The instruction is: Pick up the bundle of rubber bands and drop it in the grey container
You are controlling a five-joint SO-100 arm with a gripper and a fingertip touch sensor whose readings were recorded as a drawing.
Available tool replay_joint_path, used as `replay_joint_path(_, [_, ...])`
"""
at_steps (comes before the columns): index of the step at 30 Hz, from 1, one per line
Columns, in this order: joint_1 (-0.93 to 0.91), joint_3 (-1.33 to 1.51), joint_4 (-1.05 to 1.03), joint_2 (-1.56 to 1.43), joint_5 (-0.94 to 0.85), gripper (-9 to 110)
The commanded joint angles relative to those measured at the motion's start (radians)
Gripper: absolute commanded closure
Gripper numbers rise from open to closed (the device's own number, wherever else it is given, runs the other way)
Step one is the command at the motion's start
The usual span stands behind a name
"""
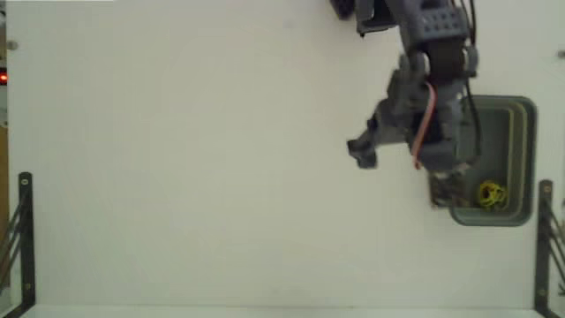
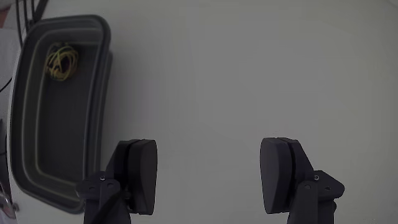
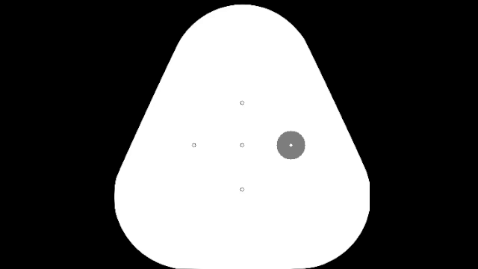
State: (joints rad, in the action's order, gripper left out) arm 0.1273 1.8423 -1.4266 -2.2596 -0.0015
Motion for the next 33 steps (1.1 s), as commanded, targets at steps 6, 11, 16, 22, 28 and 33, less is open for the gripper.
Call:
replay_joint_path(6, [-0.061,0.07,-0.003,-0.133,0.002,-9])
replay_joint_path(11, [-0.091,0.11,-0.004,-0.173,0.002,-9])
replay_joint_path(16, [-0.114,0.14,-0.004,-0.203,0.002,-9])
replay_joint_path(22, [-0.127,0.156,-0.004,-0.22,0.002,-9])
replay_joint_path(28, [-0.127,0.157,-0.004,-0.221,0.002,-9])
replay_joint_path(33, [-0.127,0.157,-0.004,-0.221,0.002,-9])
